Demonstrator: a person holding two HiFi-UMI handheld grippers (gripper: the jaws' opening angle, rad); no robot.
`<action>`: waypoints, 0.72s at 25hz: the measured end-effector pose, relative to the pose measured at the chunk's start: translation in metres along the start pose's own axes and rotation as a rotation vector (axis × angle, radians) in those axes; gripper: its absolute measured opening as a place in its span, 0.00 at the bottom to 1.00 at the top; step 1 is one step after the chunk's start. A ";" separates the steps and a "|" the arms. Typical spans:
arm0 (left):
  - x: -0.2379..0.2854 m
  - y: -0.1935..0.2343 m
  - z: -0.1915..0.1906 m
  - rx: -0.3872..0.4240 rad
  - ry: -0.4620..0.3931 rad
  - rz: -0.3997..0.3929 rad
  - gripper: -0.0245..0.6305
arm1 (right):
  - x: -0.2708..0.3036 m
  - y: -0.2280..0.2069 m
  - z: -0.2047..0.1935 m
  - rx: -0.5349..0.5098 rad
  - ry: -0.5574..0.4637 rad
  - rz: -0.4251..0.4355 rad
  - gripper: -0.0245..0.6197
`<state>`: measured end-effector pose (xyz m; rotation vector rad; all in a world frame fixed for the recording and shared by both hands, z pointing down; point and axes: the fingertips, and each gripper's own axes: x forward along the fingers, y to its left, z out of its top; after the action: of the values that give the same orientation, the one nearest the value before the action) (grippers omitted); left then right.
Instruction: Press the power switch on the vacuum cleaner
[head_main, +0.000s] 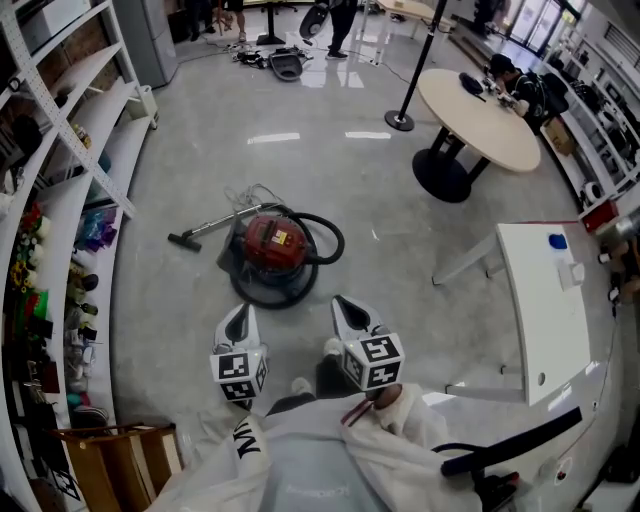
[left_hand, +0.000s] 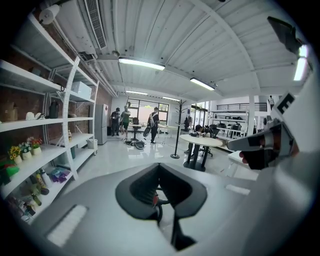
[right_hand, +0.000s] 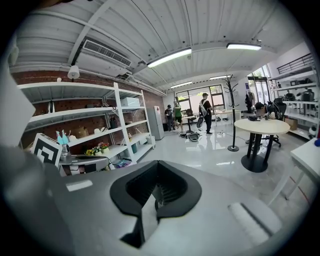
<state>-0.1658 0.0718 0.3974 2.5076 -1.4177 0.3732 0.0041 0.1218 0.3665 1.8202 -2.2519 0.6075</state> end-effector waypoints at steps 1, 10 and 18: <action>0.001 0.000 0.001 0.001 -0.001 -0.001 0.04 | 0.001 -0.001 0.000 0.001 0.001 -0.001 0.04; 0.019 0.002 0.009 0.019 0.002 0.003 0.04 | 0.021 -0.012 0.008 0.007 -0.006 0.008 0.04; 0.044 0.005 0.016 0.033 0.013 0.006 0.04 | 0.045 -0.026 0.017 0.022 0.000 0.018 0.04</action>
<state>-0.1465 0.0290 0.3974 2.5229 -1.4253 0.4159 0.0210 0.0702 0.3739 1.8119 -2.2733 0.6382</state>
